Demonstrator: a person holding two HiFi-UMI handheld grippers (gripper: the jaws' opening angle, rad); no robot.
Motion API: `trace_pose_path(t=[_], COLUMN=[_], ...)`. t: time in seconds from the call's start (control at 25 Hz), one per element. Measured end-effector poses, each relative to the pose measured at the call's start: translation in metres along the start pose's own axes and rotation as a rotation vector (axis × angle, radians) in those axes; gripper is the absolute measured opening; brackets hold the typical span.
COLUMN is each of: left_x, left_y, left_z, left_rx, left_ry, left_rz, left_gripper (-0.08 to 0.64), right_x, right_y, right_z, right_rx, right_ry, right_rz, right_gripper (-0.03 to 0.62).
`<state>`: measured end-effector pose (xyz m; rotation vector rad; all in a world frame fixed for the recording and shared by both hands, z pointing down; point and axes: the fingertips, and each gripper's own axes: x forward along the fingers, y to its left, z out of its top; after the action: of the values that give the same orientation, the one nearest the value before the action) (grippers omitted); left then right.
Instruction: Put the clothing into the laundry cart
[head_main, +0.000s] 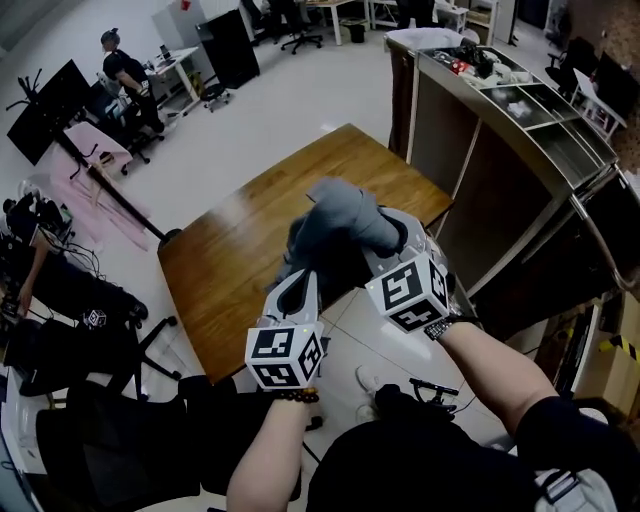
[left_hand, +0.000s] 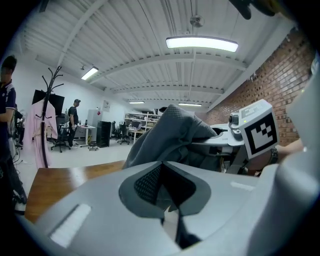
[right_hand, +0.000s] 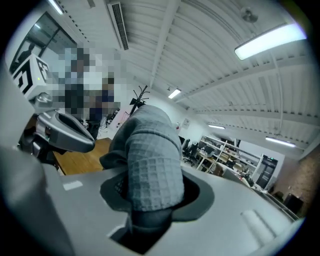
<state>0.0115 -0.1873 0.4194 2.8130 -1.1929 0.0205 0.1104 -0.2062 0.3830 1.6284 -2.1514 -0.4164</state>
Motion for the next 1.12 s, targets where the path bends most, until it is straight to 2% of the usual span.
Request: trace_pose_path(t=[0.28, 0.56, 0.64, 0.8, 1.0, 1.12], left_x=[-0.016, -0.016, -0.015, -0.015, 0.003, 0.004], left_y=[-0.062, -0.144, -0.152, -0.135, -0.184, -0.17], left_z=[0.02, 0.042, 0.052, 0.076, 0.078, 0.097], left_rx=[0.02, 0.052, 0.058, 0.063, 0.07, 0.046], left_ry=[-0.011, -0.021, -0.028, -0.043, -0.059, -0.063], left_rz=[-0.104, -0.24, -0.279, -0.366, -0.466, -0.533], left_gripper=[0.003, 0.003, 0.003, 0.003, 0.003, 0.003], right_x=[-0.081, -0.172, -0.185, -0.183, -0.233, -0.226], right_y=[-0.032, -0.08, -0.088, -0.089, -0.123, -0.121], right_z=[0.014, 0.017, 0.025, 0.054, 0.031, 0.063], right_rx=[-0.001, -0.003, -0.006, -0.015, -0.024, -0.042], right_ry=[0.008, 0.039, 0.051, 0.088, 0.117, 0.155], right_rz=[-0.124, -0.261, -0.3, -0.38, -0.484, -0.549], right_gripper=[0.153, 0.153, 0.153, 0.153, 0.153, 0.153])
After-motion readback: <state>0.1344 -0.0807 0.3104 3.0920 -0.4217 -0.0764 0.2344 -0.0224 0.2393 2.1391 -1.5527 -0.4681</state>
